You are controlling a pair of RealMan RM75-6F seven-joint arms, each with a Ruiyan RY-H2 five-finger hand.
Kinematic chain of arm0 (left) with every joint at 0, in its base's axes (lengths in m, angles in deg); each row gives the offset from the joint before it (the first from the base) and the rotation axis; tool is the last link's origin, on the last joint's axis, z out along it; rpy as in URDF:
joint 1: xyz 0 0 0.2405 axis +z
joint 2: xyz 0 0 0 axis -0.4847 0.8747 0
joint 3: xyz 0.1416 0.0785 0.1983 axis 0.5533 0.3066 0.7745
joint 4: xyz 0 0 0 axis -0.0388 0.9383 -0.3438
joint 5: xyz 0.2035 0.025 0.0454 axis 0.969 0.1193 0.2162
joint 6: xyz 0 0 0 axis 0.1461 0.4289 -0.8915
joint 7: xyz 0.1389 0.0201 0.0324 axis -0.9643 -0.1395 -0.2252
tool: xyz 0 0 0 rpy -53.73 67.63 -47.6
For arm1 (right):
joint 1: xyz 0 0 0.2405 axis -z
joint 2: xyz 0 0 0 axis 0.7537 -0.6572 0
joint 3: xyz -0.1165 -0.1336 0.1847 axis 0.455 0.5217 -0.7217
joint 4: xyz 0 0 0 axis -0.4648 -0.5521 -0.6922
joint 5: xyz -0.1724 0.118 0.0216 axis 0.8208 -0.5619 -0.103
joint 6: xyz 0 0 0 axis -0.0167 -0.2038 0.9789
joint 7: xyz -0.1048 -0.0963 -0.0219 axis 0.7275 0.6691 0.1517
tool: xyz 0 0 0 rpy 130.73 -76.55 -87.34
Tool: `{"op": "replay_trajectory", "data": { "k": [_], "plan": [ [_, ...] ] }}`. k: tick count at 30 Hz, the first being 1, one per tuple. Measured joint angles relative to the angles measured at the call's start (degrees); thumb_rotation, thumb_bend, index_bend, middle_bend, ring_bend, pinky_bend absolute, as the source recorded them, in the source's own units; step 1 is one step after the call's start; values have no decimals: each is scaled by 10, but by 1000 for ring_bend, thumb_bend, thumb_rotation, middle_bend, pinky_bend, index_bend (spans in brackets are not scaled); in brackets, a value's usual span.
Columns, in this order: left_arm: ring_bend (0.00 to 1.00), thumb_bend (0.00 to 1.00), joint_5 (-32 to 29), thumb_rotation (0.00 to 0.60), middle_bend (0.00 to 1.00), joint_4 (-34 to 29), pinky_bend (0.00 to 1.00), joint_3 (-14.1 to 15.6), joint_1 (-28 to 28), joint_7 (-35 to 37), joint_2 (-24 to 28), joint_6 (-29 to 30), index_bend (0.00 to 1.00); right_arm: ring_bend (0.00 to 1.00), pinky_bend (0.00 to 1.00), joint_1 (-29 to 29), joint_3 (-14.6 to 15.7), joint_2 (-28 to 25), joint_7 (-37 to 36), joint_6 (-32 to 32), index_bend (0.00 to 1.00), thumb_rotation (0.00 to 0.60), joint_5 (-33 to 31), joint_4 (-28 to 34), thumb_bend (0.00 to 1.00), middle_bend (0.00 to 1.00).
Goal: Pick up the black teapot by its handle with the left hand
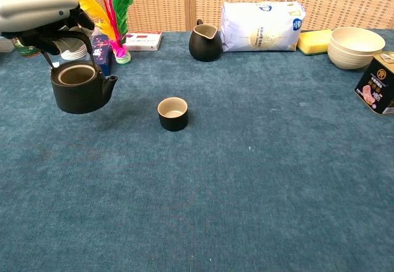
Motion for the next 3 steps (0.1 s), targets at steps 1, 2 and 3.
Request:
{"op": "replay_trajectory", "data": {
  "k": [1,2,3],
  "plan": [
    [732,687,9,600,843,10,989,1,2,6,-4,5,676,0,0,0,0,0,1,0,0,581,0,0,0,0],
    [732,686,19,600,843,21,989,3,5,14,-8,11,676,0,0,0,0,1,1,1,0,581,1,0,0,0],
    [732,686,25,600,843,28,989,4,7,19,-11,14,676,0,0,1,1,1,1,1,0,580,1,0,0,0]
  ]
}}
